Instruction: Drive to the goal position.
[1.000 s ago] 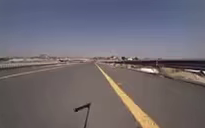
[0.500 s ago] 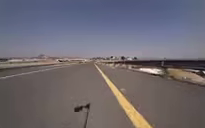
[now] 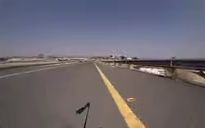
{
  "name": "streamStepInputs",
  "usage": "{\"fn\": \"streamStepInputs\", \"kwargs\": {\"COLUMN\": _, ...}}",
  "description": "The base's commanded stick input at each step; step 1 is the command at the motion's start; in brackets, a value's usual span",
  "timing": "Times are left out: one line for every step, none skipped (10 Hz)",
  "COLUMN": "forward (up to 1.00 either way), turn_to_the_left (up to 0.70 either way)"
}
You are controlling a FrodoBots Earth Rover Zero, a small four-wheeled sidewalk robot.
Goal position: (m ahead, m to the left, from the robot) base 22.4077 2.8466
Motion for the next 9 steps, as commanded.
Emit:
{"fn": "streamStepInputs", "kwargs": {"forward": 1.0, "turn_to_the_left": -0.01}}
{"fn": "streamStepInputs", "kwargs": {"forward": 1.0, "turn_to_the_left": -0.01}}
{"fn": "streamStepInputs", "kwargs": {"forward": 1.0, "turn_to_the_left": -0.01}}
{"fn": "streamStepInputs", "kwargs": {"forward": 1.0, "turn_to_the_left": -0.01}}
{"fn": "streamStepInputs", "kwargs": {"forward": 1.0, "turn_to_the_left": -0.01}}
{"fn": "streamStepInputs", "kwargs": {"forward": 1.0, "turn_to_the_left": -0.01}}
{"fn": "streamStepInputs", "kwargs": {"forward": 1.0, "turn_to_the_left": -0.01}}
{"fn": "streamStepInputs", "kwargs": {"forward": 1.0, "turn_to_the_left": -0.01}}
{"fn": "streamStepInputs", "kwargs": {"forward": 1.0, "turn_to_the_left": -0.01}}
